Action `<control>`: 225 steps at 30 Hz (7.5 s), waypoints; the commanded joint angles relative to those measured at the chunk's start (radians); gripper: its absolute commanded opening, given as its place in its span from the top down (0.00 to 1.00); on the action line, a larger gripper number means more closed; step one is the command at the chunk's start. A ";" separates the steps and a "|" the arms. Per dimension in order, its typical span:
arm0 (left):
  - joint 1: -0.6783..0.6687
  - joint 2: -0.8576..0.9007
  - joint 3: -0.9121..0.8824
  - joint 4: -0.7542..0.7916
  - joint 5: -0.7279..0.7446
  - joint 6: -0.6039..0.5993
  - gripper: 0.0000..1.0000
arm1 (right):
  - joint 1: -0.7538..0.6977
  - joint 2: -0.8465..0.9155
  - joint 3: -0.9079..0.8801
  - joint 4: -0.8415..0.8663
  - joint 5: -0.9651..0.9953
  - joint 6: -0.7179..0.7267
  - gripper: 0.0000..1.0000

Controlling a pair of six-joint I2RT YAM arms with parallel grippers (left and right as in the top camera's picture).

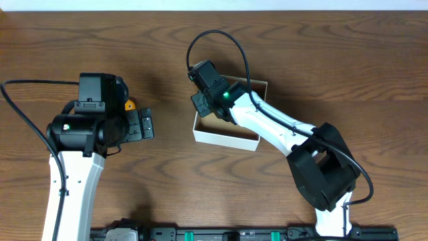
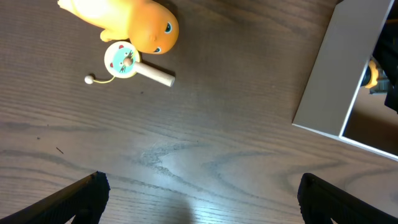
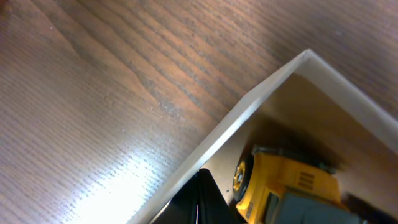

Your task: Pack container

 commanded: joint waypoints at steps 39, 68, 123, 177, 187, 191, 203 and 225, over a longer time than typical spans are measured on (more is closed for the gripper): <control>-0.001 0.002 0.020 -0.011 0.005 -0.002 0.02 | -0.004 0.079 0.042 -0.105 -0.108 -0.170 0.91; -0.001 0.002 0.020 -0.011 0.005 -0.002 0.02 | -0.321 -0.290 0.129 -0.718 0.142 0.388 0.34; -0.001 0.002 0.020 -0.011 0.004 -0.002 0.02 | -0.323 -0.294 -0.392 -0.238 -0.076 0.215 0.99; -0.001 0.002 0.020 -0.011 0.004 -0.002 0.02 | -0.047 0.065 0.066 -0.082 -0.107 0.043 0.97; -0.001 0.002 0.020 -0.011 0.004 -0.002 0.02 | -0.047 0.082 0.067 -0.131 -0.075 0.012 0.48; -0.001 0.002 0.020 -0.011 0.004 -0.002 0.02 | -0.047 0.079 0.067 -0.133 -0.075 0.012 0.39; -0.001 0.002 0.020 -0.011 0.004 -0.002 0.02 | -0.042 -0.064 0.069 -0.171 -0.098 -0.092 0.35; -0.042 0.004 0.012 0.029 0.007 0.047 0.34 | -0.278 -0.277 0.151 -0.357 0.041 0.159 0.90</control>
